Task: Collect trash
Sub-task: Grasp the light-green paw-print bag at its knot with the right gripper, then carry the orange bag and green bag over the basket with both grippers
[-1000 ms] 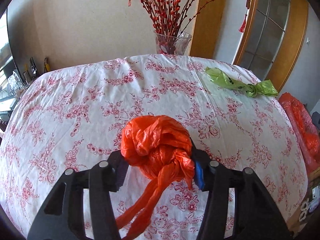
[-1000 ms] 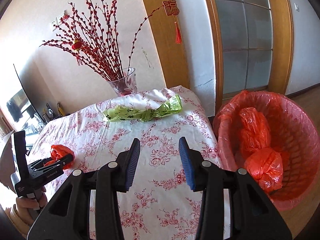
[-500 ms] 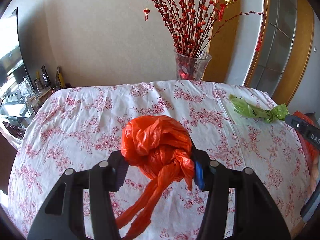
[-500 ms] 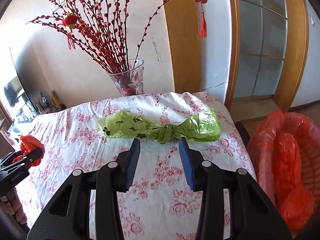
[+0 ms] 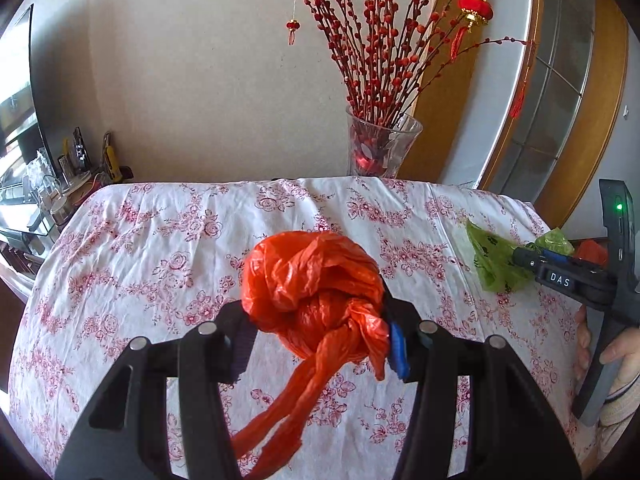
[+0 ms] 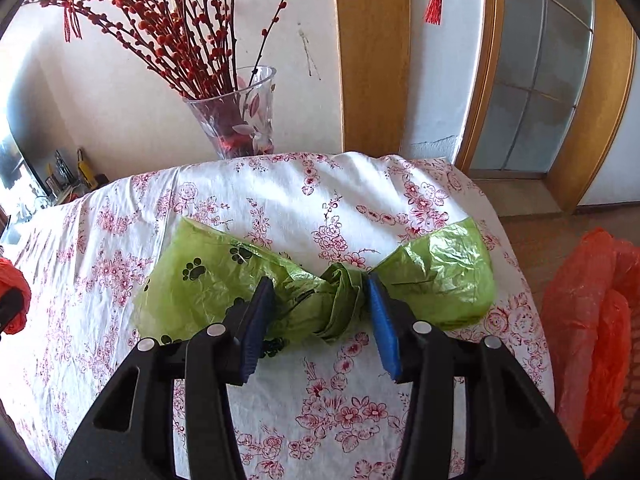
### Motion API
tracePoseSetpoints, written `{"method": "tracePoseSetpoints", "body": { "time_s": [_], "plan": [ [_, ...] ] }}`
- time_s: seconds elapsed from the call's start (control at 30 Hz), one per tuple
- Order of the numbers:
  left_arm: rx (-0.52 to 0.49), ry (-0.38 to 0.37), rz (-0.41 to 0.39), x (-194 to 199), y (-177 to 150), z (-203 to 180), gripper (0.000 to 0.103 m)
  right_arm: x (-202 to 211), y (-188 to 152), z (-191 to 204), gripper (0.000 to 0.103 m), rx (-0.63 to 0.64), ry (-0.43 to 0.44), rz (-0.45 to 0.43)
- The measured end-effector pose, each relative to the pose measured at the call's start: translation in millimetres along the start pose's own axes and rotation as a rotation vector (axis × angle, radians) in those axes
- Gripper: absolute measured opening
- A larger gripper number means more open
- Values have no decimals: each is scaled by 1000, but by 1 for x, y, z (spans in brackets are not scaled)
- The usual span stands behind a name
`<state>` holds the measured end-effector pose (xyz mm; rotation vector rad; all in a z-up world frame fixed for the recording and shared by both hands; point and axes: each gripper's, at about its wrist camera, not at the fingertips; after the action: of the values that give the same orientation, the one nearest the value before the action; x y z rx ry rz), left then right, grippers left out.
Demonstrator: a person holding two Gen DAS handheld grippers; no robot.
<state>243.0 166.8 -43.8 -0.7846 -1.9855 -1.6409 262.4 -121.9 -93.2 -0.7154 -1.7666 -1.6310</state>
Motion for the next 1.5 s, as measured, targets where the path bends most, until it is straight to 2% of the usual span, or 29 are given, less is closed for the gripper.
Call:
{"method": "tracePoseSetpoints", "body": {
  "time_s": [0.1, 0.2, 0.47, 0.8, 1.1, 1.5],
  "plan": [
    [3, -4, 1, 0, -1, 0, 52, 3, -2, 0, 21, 23, -14, -1],
    [3, -6, 2, 1, -2, -2, 52, 9, -9, -6, 17, 11, 2, -4],
    [-19, -16, -8, 8, -3, -18, 52, 50, -21, -20, 16, -16, 19, -84],
    [-59, -57, -46, 32, -3, -56, 52, 109, -27, -44, 16, -61, 10, -198],
    [-102, -128, -69, 55, -8, -100, 52, 153, -45, -80, 16, -122, -16, -258],
    [-180, -264, -92, 75, -22, -171, 52, 195, -82, -142, 16, -239, -88, -307]
  ]
}}
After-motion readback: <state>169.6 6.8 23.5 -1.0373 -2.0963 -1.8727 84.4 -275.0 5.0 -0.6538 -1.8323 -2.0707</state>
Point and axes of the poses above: each gripper's, at about its wrist camera, not at the fingertips, and x roughly against the way its jaws point, z to its left, y to its top, and after that the axes turned 10 degrees about -y, right-handed
